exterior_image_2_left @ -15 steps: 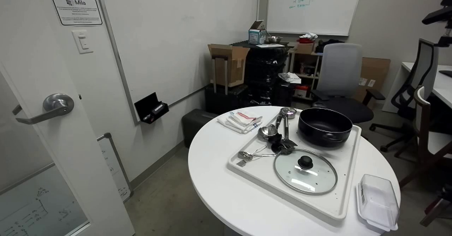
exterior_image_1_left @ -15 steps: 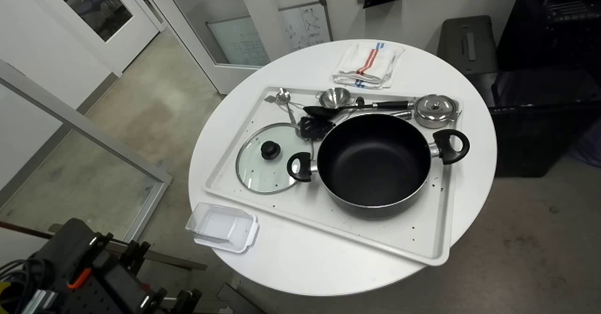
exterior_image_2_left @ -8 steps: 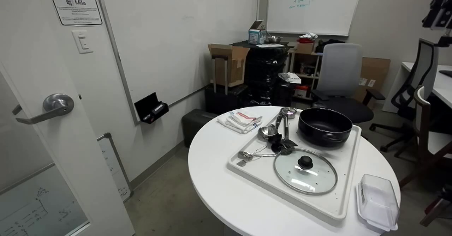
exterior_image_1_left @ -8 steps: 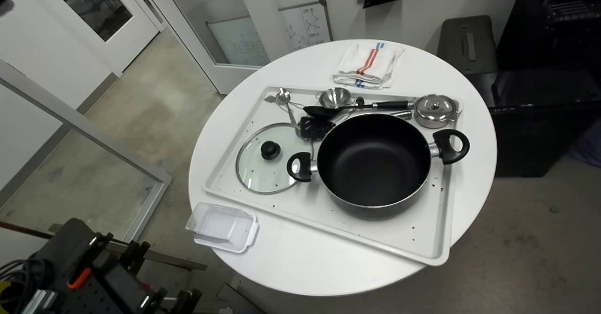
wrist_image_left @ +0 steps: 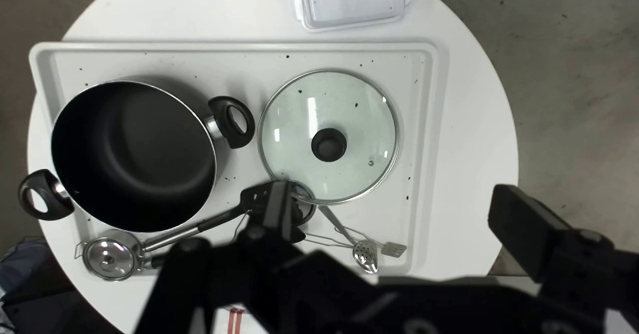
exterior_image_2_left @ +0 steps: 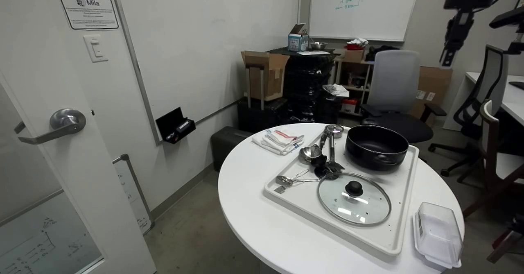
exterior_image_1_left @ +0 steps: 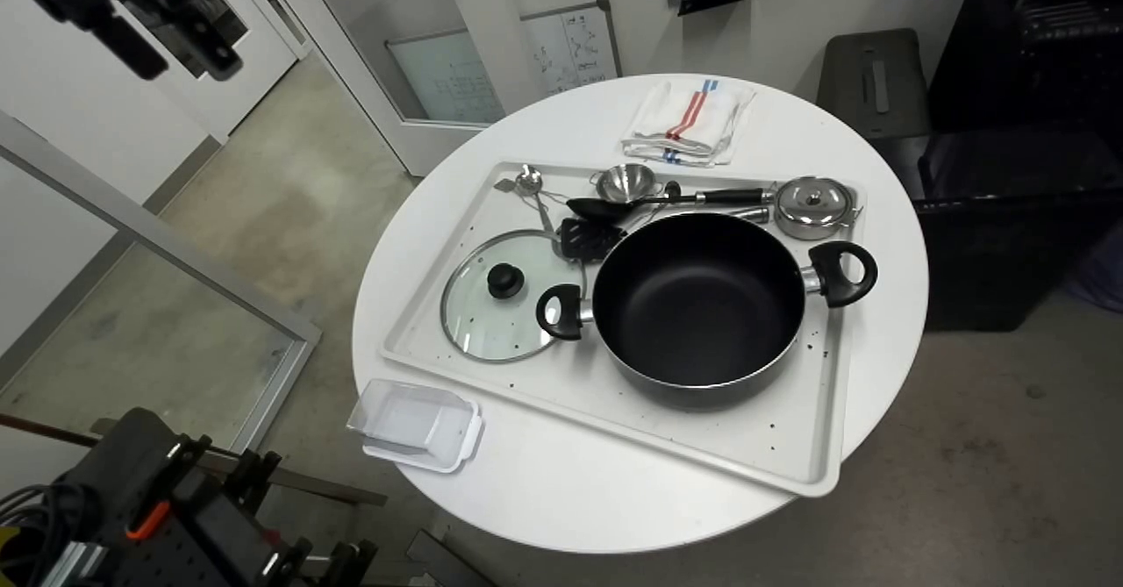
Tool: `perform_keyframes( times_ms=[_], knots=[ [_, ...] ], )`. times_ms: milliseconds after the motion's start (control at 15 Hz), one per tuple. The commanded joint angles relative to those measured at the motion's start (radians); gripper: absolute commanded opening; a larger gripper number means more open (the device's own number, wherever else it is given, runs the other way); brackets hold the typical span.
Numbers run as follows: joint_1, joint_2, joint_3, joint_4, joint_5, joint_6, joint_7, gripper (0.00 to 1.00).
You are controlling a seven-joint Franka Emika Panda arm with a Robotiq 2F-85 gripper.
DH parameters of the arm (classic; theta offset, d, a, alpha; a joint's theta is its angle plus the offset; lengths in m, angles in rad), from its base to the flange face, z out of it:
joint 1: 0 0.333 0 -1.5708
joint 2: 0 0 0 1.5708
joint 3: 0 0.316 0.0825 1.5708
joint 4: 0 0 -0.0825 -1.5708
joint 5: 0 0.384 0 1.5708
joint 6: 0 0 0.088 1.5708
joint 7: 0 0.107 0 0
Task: Put the glass lid on the black pot.
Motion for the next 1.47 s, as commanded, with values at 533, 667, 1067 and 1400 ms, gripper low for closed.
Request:
perform_keyframes(
  times_ms=[533,667,1067,1400],
  knots=[
    [-0.031,0.545,0.057,0.366,0.035,0.06,-0.006,1.0],
    [-0.035,0.611,0.064,0.407,0.027,0.073,0.004,1.0],
    [-0.036,0.783,0.076,0.512,0.0,0.105,0.016,1.0],
    [-0.034,0.927,0.072,0.619,-0.023,0.116,0.014,1.0]
  ],
)
